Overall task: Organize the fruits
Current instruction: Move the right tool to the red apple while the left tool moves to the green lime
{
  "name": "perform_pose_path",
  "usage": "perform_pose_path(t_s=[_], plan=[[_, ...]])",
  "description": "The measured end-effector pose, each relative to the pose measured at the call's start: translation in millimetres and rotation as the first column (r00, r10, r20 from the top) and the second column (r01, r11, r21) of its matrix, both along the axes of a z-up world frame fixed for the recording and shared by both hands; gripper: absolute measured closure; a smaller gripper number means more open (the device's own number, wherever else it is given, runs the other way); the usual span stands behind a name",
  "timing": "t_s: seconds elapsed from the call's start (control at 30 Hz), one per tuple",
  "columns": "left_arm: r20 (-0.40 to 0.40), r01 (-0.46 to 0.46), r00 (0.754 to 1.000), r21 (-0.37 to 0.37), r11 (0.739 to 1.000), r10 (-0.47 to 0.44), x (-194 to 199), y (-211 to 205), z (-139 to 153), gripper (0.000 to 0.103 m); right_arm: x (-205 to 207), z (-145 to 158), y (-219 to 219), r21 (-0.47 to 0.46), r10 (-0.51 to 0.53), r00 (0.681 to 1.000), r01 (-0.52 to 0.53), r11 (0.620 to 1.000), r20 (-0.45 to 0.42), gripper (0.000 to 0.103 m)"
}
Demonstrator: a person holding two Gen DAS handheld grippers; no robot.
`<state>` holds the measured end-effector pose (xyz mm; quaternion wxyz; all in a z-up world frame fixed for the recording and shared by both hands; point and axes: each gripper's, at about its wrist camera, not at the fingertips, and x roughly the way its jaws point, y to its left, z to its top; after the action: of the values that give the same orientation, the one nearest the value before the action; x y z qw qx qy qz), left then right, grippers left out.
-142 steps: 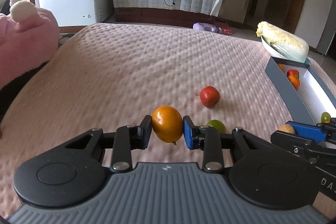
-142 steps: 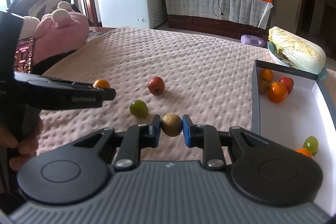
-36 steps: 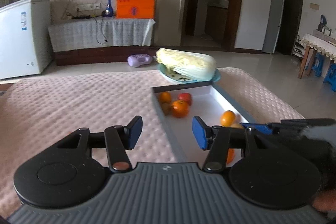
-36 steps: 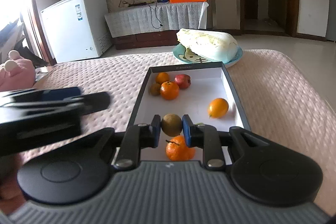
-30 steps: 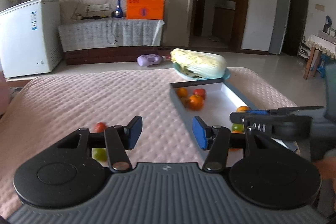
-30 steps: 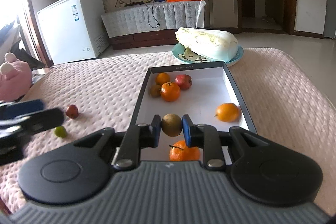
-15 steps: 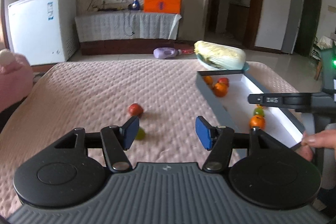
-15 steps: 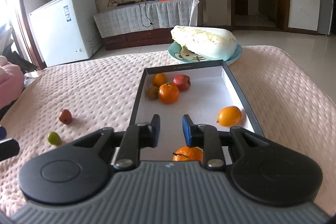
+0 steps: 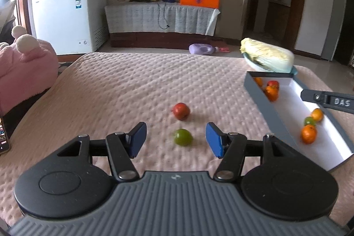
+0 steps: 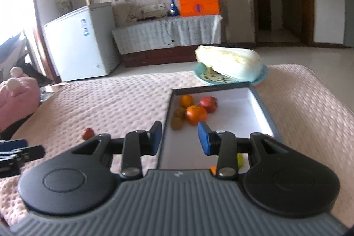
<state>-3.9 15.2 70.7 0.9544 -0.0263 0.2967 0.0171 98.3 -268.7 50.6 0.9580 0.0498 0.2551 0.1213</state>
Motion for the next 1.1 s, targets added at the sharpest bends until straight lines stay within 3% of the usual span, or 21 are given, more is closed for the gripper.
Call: perform_pose_path(t_s=[0.2,0.3,0.53,0.8,1.1], plan=[[-0.055,-0.006,0.998,0.012,1.000,0.006,20.3,2.2,-18.1,0.038,4.3,-3.9,30.9,-0.013,0.096,0.995,-0.096,0.995,-0.002,0.064],[-0.029,0.000,1.000,0.000,1.000,0.000,24.4,5.4,-20.9,0.038,11.8,-8.0,48.3,-0.003,0.143,0.990,-0.143,0.990,-0.014,0.064],[-0.093,0.010,0.996,0.010,1.000,-0.009,41.2,9.7,-41.6,0.038,37.3,-22.3,100.7,-0.038,0.261,0.964,-0.263,0.964,-0.041,0.064],[-0.132,0.053,0.990,0.025,0.998,-0.049,53.5,10.2,-62.3,0.038,59.4,-38.4,137.1,-0.070,0.313,0.946,-0.319,0.945,-0.083,0.064],[-0.101,0.077,0.992,0.022,0.997,-0.074,62.3,6.2,-70.4,0.038,71.8,-42.2,153.0,-0.097,0.367,0.921,-0.380,0.920,-0.127,0.064]])
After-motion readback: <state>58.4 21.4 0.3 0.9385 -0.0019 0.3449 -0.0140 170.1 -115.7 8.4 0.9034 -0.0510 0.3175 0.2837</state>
